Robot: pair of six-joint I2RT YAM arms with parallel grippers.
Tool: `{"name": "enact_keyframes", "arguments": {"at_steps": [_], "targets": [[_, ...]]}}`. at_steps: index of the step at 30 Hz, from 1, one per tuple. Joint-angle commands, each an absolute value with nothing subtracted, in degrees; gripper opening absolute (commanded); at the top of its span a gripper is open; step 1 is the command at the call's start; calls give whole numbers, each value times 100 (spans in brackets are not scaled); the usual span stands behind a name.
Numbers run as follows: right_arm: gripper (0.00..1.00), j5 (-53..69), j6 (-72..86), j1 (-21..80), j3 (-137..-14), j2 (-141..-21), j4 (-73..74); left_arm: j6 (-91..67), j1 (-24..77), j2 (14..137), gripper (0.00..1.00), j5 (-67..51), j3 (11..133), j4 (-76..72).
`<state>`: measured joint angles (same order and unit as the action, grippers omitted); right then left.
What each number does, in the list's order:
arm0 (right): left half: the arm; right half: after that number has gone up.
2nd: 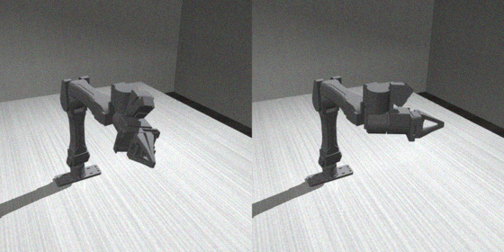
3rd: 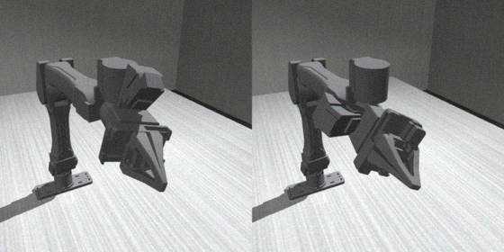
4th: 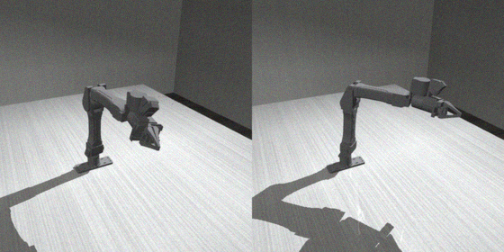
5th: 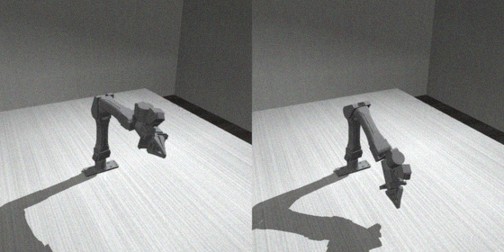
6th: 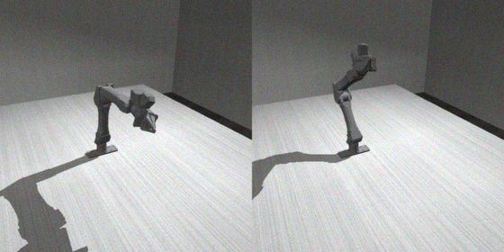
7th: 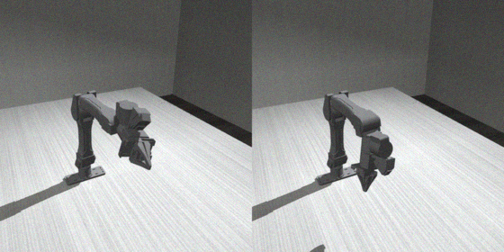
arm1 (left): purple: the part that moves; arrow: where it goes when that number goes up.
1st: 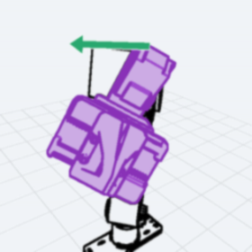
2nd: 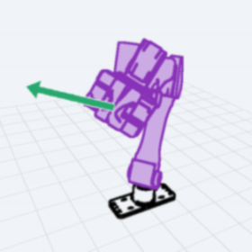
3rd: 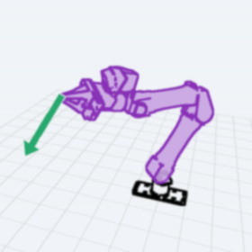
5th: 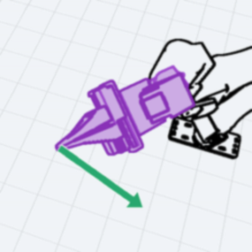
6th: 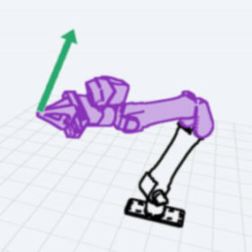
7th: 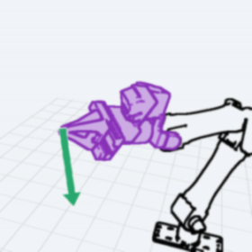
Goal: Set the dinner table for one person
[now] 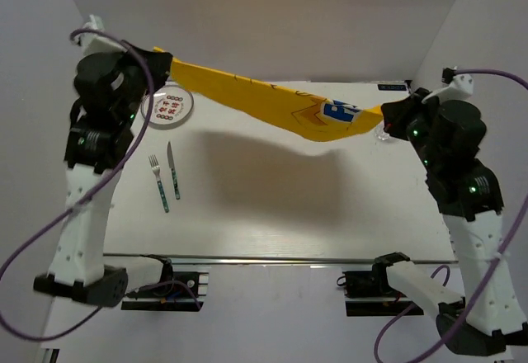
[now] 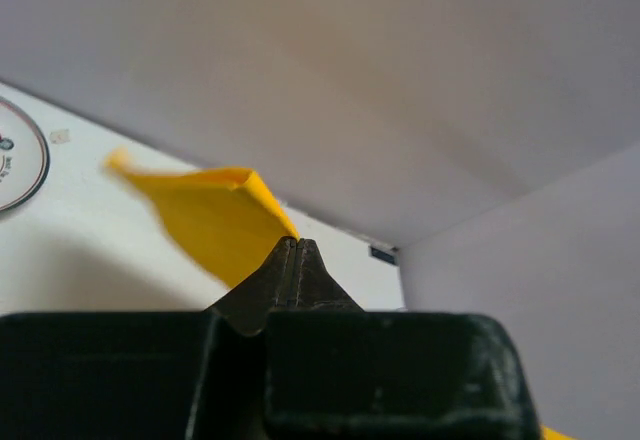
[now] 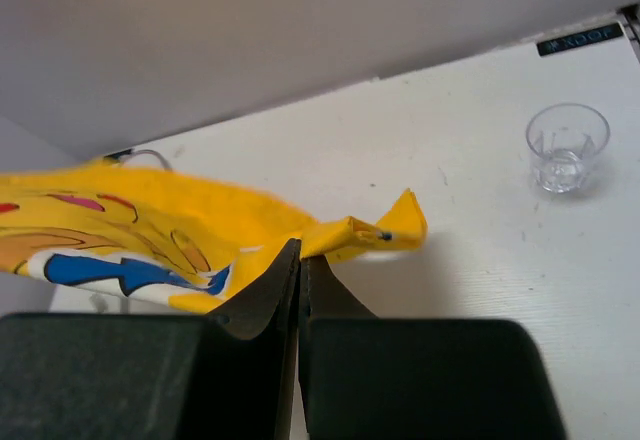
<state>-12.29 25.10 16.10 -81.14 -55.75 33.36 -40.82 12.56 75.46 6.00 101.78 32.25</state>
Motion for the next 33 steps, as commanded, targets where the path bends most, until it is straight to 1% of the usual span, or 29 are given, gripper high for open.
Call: {"name": "enact_keyframes", "arguments": {"at_steps": [1,2,5,8,10,12,14,15,16,17,19,21,23,25,29,30,32,33], "targets": [[0,-810,2549,1635,-8542,-5406,3858,-4254,1318,6892,0,959,9906,4077],[0,-556,2558,1643,-8804,-5405,3937,-4289,1318,6612,0,932,9862,4209],[0,-483,2558,1652,-9253,-5467,4148,-4412,1318,6215,0,818,9712,4324],[0,-536,2435,1626,-9710,-5835,4280,-4456,1318,6274,0,843,9800,4464],[0,-484,2356,1626,-9931,-6353,4333,-4456,1318,6459,0,739,9791,4447],[0,-370,2329,1617,-10115,-6704,4219,-4430,1318,6915,0,537,9809,4290],[0,-203,2382,1617,-10169,-7144,3895,-4360,1318,7354,0,327,10211,4280],[0,-141,2391,1574,-10334,-7450,3798,-4325,1318,7852,0,273,10439,4324],[0,-80,2408,1573,-10493,-7636,3745,-4281,1266,8101,0,238,10702,4368],[0,-62,2399,1530,-10694,-7847,3727,-4211,1266,8321,0,246,11218,4455],[0,254,2338,1477,-11344,-8436,3735,-4114,1205,8770,0,263,11783,4404],[0,325,2303,1442,-11984,-8944,3779,-4061,1204,9060,0,387,12057,4325],[0,360,2250,1363,-12356,-9218,3858,-3955,1143,9167,0,334,12260,4071],[0,386,2197,1258,-12742,-9474,3823,-3877,1143,9237,0,168,12278,3729],[0,422,2057,1064,-12859,-9668,3657,-3797,1090,9273,0,9,12235,3358],[0,404,1970,994,-12797,-9633,3648,-3797,1090,9238,0,9,11999,3314],[0,430,1943,915,-12167,-9354,3604,-3814,1090,8826,0,9,11455,2937],[0,535,1942,897,-11781,-9186,3308,-3841,1090,8650,0,9,10721,2666]]}}
